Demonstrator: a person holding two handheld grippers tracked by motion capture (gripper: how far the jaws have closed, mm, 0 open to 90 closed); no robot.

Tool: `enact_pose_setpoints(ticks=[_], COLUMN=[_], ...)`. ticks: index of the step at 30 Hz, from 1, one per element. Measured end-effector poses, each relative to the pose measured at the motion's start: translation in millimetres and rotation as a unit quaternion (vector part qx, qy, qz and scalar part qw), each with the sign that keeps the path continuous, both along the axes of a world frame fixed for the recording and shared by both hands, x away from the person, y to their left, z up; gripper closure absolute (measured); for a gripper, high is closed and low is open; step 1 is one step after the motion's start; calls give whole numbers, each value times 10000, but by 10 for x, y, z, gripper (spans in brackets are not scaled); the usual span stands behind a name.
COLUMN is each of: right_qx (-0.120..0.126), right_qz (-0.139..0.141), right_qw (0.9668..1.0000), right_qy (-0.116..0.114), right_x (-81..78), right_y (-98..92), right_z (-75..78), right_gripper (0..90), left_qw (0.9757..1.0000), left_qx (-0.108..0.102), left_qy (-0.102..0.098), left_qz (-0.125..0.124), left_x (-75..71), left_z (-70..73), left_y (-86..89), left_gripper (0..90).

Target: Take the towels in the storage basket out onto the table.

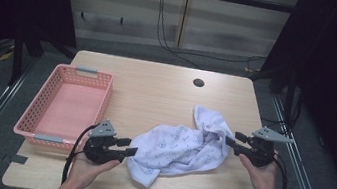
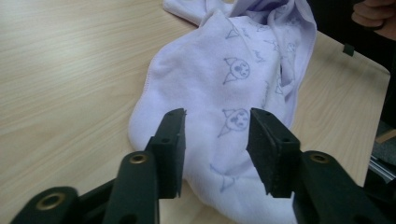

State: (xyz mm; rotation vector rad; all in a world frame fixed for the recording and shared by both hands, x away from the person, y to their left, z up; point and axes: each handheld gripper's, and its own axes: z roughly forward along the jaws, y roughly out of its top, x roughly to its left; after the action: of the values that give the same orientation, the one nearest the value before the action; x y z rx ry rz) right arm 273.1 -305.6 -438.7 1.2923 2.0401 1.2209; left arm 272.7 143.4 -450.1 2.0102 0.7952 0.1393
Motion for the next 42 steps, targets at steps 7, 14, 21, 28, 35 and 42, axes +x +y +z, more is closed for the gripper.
enact_pose_setpoints(ticks=[7,14,21,28,35,42], right_qx=[296,-2,-797,-947,-605,-370], right_qz=[791,1448,1547,612,-142,567], right_qw=[9964,9886,9796,9889,9943,9963], right_qy=[45,421,1002,968,868,533], right_x=[-132,-81,19,252,493,166], right_y=[294,711,901,547,53,376], right_z=[55,-164,-609,-547,-512,-308], right_gripper=[468,449,531,811,714,467], left_qw=[9974,9975,9994,9973,9980,9984], left_qx=[465,476,32,-214,-106,-208], left_qy=[356,415,314,268,577,404], left_qz=[-411,-306,129,657,-216,-349], left_x=[145,94,111,82,-200,-202], left_z=[-258,-263,-153,-42,-155,-79], left_y=[-284,-187,30,336,173,78], left_gripper=[538,850,855,857,840,612])
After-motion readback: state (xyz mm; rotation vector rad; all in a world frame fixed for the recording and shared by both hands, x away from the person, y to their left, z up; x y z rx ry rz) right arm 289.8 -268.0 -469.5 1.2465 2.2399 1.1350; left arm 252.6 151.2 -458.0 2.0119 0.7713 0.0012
